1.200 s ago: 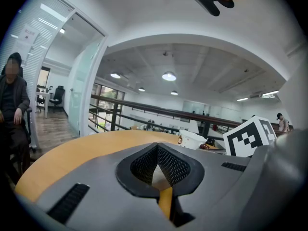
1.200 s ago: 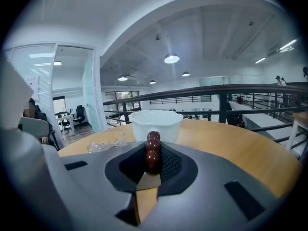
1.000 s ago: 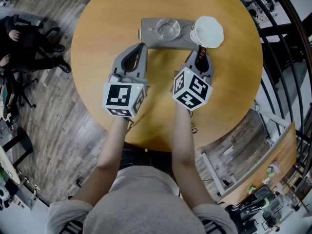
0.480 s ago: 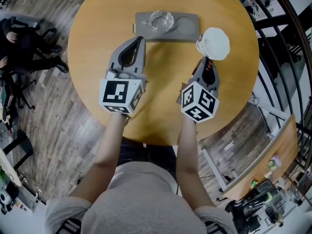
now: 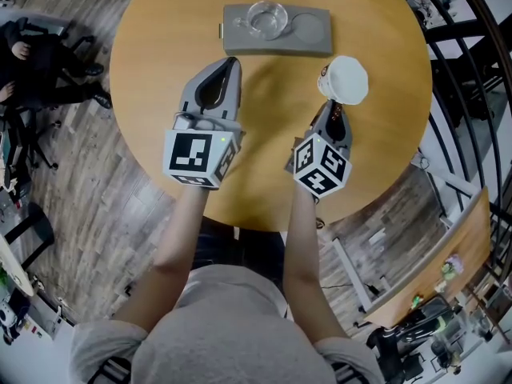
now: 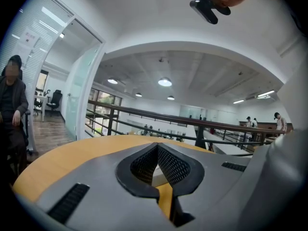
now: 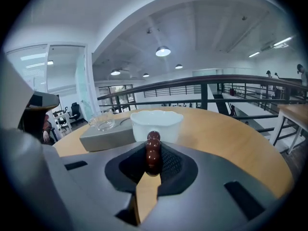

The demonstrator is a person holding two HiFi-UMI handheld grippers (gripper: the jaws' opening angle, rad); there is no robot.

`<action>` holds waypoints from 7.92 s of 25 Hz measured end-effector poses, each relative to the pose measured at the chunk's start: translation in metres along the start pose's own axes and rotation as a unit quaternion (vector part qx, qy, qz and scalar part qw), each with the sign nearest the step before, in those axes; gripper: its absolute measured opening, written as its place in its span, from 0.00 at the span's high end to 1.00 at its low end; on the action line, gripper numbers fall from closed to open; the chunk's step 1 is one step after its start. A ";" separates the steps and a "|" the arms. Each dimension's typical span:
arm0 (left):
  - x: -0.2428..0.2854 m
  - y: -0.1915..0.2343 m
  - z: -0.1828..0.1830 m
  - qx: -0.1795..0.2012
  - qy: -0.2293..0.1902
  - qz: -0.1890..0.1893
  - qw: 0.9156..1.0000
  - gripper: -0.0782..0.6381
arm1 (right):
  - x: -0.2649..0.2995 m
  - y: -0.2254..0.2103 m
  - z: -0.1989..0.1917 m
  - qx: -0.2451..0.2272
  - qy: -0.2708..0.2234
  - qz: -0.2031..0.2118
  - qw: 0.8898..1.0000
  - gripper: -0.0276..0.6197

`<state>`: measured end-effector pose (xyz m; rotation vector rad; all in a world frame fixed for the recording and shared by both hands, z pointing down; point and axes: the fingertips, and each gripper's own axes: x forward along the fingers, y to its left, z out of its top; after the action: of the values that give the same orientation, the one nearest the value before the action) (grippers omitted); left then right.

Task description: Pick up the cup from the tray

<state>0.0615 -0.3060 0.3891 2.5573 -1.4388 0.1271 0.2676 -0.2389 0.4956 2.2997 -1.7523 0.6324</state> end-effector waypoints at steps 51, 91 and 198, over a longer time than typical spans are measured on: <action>-0.031 0.017 0.012 -0.018 -0.017 0.016 1.000 0.88 | -0.028 0.020 -0.016 -0.052 0.019 -0.017 0.998 0.68; -0.052 0.116 0.029 -0.040 -0.034 0.069 0.996 0.88 | 0.083 0.192 0.096 -0.097 -0.045 0.182 0.978 0.42; -0.081 0.095 -0.013 -0.035 0.000 0.053 0.998 0.88 | 0.016 0.172 -0.069 -0.087 0.056 0.219 0.970 0.40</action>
<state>-0.0620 -0.2831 0.4007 2.4258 -1.5512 0.0898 0.0922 -0.2757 0.5451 1.7373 -2.1790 0.6309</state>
